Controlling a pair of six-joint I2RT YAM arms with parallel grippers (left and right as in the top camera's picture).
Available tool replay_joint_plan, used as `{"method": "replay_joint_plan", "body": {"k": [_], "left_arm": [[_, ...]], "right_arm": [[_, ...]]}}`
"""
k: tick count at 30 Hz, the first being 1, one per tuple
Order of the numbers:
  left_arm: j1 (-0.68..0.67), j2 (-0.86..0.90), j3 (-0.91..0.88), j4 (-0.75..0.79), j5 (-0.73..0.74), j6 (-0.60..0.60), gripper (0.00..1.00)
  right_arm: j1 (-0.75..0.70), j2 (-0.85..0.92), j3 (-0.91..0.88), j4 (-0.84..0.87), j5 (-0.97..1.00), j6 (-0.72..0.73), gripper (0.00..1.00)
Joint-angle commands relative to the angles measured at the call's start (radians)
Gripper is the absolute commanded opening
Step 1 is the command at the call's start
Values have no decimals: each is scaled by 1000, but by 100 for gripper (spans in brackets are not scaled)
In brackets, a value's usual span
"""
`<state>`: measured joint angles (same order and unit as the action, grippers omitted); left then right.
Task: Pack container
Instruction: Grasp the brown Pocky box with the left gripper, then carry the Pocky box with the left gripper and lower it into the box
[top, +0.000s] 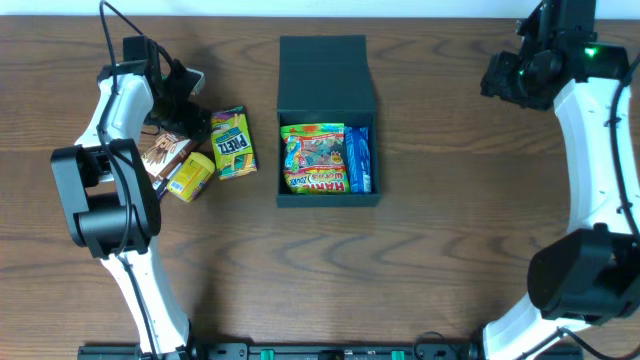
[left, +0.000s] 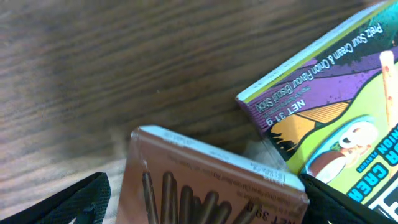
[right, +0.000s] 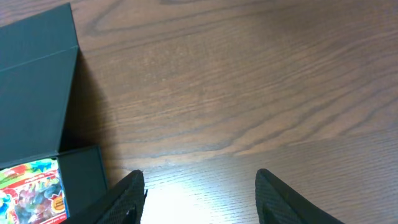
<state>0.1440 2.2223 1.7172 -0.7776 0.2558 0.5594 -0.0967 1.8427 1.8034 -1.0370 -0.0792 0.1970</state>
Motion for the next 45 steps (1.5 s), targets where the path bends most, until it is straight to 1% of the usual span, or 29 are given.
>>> {"method": "replay_joint_plan", "body": {"k": [1, 9, 11, 13, 14, 16, 18, 20, 26, 28, 34, 38, 40, 45], "left_arm": [[5, 49, 13, 5, 8, 20, 95], [16, 71, 13, 5, -1, 21, 96], [19, 72, 13, 4, -1, 21, 99], [23, 72, 13, 1, -4, 21, 90], [26, 72, 13, 0, -4, 20, 88], [27, 72, 13, -2, -4, 20, 81], [26, 72, 13, -3, -4, 19, 78], [27, 72, 13, -3, -4, 11, 71], [26, 72, 22, -8, -8, -33, 69], [26, 72, 42, -17, -37, -64, 69], [25, 72, 191, -100, -136, -151, 68], [22, 72, 335, -183, -140, -235, 65], [13, 72, 397, -229, -140, -255, 64], [-45, 72, 523, -323, -140, -324, 64]], "right_arm": [[6, 1, 3, -4, -8, -11, 57], [6, 1, 3, -4, -9, -11, 58], [6, 1, 3, -3, -12, -11, 58], [6, 1, 3, -3, -28, -11, 58], [6, 1, 3, -3, -31, -11, 58], [6, 1, 3, -3, -31, -11, 58], [7, 1, 3, -3, -35, -11, 58], [7, 1, 3, -3, -42, -11, 58], [18, 1, 3, -3, -45, -11, 57], [22, 1, 3, -3, -45, -11, 58], [24, 1, 3, -3, -45, -11, 58], [23, 1, 3, -3, -43, -11, 58], [19, 1, 3, -3, -27, -11, 58], [-24, 1, 3, 3, -6, -10, 61]]}}
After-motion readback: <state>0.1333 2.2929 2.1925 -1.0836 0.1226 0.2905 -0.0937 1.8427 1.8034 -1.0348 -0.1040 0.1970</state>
